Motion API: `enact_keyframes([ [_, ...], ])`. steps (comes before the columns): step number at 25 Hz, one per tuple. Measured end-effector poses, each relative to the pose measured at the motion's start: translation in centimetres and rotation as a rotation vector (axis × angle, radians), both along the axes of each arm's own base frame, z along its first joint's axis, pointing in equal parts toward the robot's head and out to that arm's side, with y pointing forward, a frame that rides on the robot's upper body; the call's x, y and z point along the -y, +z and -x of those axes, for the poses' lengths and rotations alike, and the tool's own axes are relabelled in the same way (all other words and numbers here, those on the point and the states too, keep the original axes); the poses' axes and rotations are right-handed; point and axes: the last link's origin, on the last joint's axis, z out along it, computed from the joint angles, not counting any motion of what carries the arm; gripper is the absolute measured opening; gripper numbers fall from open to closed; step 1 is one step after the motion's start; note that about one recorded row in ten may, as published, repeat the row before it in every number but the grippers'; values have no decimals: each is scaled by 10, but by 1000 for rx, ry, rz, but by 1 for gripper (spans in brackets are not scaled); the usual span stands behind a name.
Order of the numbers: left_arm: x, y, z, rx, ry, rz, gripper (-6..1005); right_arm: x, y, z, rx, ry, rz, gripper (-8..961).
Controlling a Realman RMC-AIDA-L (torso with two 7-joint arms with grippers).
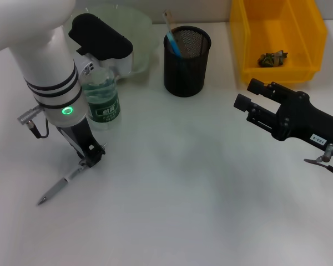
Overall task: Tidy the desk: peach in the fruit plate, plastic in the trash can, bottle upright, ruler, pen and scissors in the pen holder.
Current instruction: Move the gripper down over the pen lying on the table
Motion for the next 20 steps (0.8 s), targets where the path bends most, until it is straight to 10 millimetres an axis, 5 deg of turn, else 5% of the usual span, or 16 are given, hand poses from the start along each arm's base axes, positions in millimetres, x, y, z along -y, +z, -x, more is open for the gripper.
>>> enact_keyframes([
  [20, 0, 0, -1, 1, -3, 1, 181, -1, 1, 0, -1, -2, -5, 581],
])
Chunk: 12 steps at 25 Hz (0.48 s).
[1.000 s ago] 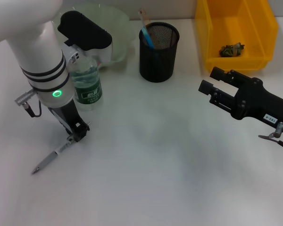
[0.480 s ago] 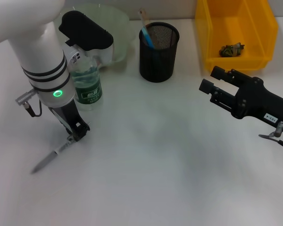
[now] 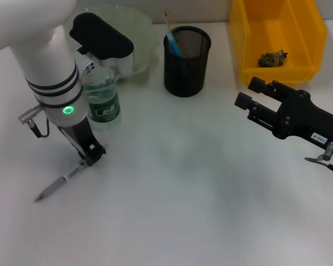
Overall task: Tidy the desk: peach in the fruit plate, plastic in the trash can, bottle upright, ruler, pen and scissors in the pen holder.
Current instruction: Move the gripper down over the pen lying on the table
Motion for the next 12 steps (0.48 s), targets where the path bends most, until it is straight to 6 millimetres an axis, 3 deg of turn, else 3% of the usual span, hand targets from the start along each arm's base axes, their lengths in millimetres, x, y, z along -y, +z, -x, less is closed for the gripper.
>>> enact_keyframes([
  [12, 0, 9, -15, 42, -42, -33, 170, -1, 3, -1, -5, -10, -14, 581],
])
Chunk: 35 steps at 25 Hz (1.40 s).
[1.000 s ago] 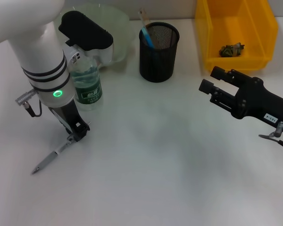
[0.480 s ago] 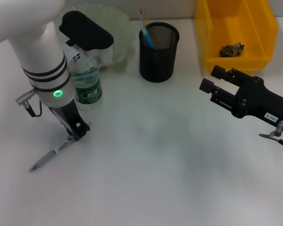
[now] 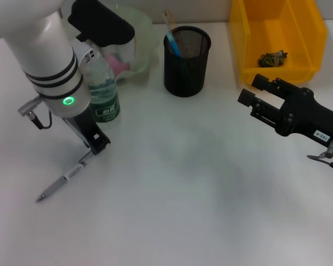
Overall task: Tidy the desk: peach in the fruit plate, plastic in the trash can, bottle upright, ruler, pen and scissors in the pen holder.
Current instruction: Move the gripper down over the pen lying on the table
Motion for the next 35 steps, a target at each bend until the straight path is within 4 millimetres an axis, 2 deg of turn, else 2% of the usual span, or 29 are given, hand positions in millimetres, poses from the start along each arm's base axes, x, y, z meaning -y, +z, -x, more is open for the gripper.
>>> enact_keyframes([
  [6, 2, 0, 5, -13, 16, 10, 183, -1, 1, 0, 1, 2, -2, 581],
  [17, -1, -7, 6, -22, 23, 21, 374, -1, 0, 0, 6, 3, -3, 581],
  [22, -1, -7, 8, -20, 31, 16, 623, -1, 0, 0, 6, 2, -4, 581],
  [28, -1, -9, 12, -39, 42, 25, 676, -2, -1, 2, 7, 7, -3, 581],
  [35, -1, -9, 11, -43, 39, 27, 665, -3, -1, 2, 8, 7, -3, 581],
])
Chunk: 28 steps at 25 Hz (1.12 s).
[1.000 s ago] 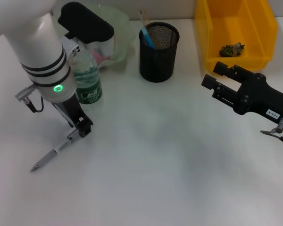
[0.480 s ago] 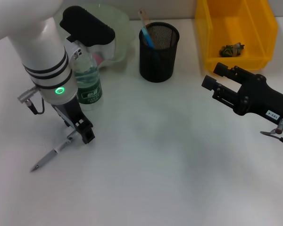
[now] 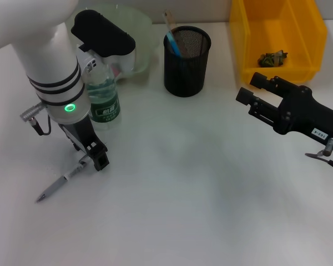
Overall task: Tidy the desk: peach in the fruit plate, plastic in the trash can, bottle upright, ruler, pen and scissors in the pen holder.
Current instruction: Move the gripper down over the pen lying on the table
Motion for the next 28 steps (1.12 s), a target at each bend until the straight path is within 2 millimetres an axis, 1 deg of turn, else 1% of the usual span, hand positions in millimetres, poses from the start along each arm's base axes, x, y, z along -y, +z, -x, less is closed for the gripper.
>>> enact_keyframes([
  [28, 0, -1, 4, -11, 6, 2, 607, -1, 1, 0, 1, 2, -1, 581],
])
